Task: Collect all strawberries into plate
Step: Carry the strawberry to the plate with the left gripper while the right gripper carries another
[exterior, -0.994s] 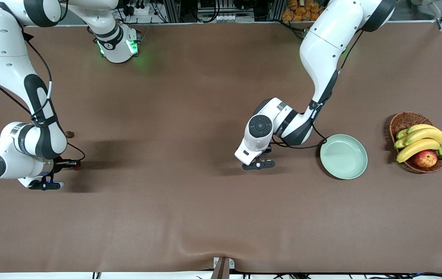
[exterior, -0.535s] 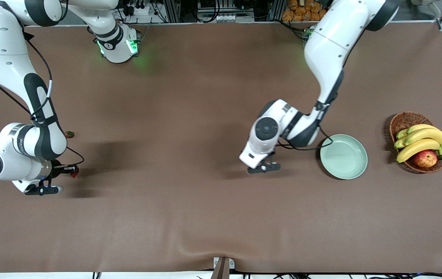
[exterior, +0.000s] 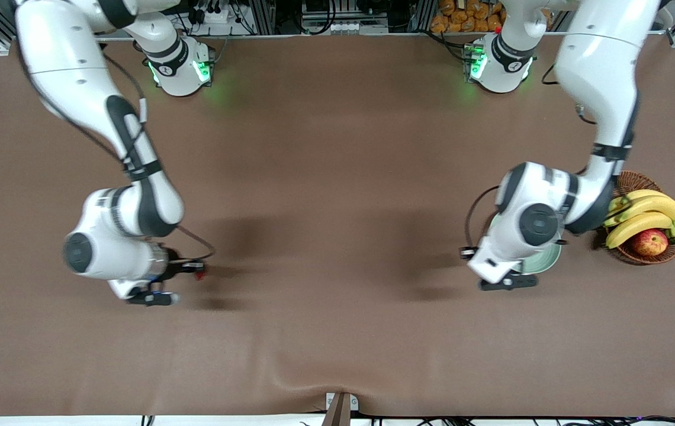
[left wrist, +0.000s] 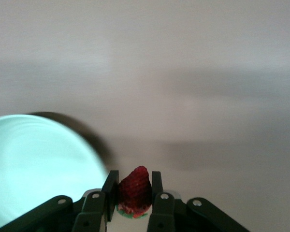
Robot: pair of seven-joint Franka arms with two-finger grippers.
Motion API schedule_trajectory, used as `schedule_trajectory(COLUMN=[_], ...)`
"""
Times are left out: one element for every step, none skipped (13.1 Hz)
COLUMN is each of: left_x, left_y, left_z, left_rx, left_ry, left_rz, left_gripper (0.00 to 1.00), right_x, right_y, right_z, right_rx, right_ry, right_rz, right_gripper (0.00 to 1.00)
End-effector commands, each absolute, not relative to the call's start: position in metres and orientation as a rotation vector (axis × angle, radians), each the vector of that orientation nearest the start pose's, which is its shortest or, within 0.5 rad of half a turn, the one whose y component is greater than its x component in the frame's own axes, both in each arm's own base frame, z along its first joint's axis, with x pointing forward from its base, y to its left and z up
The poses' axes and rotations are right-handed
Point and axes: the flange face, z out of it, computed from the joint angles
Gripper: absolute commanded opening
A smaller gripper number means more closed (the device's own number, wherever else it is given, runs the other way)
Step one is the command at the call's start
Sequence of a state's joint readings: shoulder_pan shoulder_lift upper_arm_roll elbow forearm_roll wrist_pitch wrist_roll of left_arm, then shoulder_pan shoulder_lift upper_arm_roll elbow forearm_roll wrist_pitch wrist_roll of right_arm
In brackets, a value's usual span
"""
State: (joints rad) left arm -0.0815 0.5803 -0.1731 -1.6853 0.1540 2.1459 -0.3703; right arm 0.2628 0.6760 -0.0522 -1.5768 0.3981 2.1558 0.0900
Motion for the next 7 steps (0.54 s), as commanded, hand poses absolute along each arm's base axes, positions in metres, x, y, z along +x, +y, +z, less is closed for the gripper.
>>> schedule_trajectory(left_x=[0.641,0.639,0.637,0.638,0.638,0.639,0.640], left_y=[-0.089,-0.071,-0.055,-0.040,-0.034,-0.028,-0.026], left_z=[0.238,0.232,0.224,0.220,0.219,0.224,0.230], left_rx=[-3.070,-3.068,-3.068,-3.065,-3.059,-3.060,-3.058], left_ry=[-0.011,-0.026,-0.048,-0.052,-0.048,-0.065,-0.067], left_rz=[0.213,0.233,0.256,0.258,0.256,0.245,0.240], left_gripper=[0.00,0.00,0.10,0.34,0.97,1.00,1.00], right_x=[0.653,0.644,0.635,0.627,0.618,0.613,0.602], right_y=[0.244,0.277,0.309,0.335,0.358,0.382,0.406], right_z=[0.241,0.242,0.240,0.236,0.227,0.224,0.222], right_rx=[-2.752,-2.699,-2.648,-2.600,-2.555,-2.506,-2.455], right_ry=[0.330,0.380,0.417,0.455,0.487,0.513,0.548], right_rz=[0.212,0.207,0.186,0.153,0.134,0.117,0.137], right_gripper=[0.10,0.10,0.10,0.10,0.10,0.12,0.15])
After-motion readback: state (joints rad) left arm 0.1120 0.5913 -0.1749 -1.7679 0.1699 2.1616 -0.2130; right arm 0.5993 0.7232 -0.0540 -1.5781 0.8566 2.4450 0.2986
